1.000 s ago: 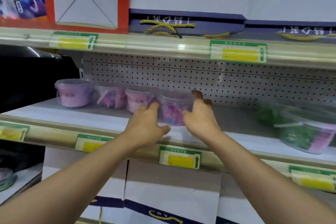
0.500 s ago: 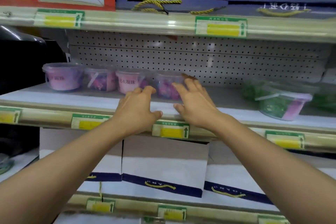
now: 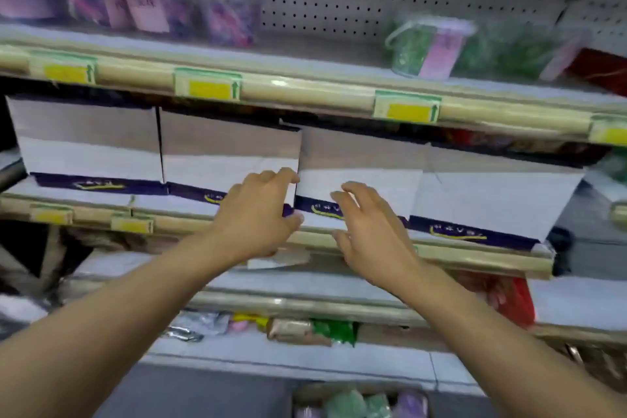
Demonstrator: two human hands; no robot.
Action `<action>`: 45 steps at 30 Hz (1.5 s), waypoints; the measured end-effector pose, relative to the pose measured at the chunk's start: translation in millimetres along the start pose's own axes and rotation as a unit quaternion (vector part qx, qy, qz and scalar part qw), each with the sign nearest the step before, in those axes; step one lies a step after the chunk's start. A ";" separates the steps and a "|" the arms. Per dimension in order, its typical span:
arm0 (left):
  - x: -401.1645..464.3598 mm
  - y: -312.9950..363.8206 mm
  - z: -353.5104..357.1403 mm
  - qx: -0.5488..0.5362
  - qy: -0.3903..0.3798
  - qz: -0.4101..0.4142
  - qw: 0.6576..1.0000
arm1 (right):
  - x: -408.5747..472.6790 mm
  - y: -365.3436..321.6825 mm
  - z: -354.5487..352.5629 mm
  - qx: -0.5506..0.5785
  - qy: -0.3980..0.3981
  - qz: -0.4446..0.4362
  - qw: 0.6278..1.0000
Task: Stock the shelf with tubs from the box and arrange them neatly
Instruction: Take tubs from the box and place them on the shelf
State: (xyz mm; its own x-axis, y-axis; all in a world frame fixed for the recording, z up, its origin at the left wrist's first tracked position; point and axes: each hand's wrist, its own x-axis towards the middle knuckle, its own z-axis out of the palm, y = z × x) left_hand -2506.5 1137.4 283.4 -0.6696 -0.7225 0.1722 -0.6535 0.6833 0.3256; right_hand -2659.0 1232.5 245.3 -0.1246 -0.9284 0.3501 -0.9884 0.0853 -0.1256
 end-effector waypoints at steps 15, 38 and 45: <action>-121.1 -14.3 276.9 0.022 -0.299 -0.080 0.951 | -220.3 78.9 185.3 0.027 -0.333 0.187 0.924; -157.0 -73.8 666.5 -0.227 -0.418 -0.297 0.828 | -392.5 183.3 496.2 0.094 -0.354 0.397 0.841; -142.2 -84.7 808.6 -0.306 -0.333 -0.414 0.790 | -425.4 226.8 621.6 0.097 -0.280 0.376 0.878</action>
State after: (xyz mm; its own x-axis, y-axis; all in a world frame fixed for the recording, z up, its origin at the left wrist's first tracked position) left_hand -2641.2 1267.6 -520.5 -0.2718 -0.5408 -0.7960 -0.8083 -0.3206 0.4938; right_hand -2776.2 1422.0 -509.2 -0.6203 -0.6722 -0.4042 -0.6041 0.7381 -0.3003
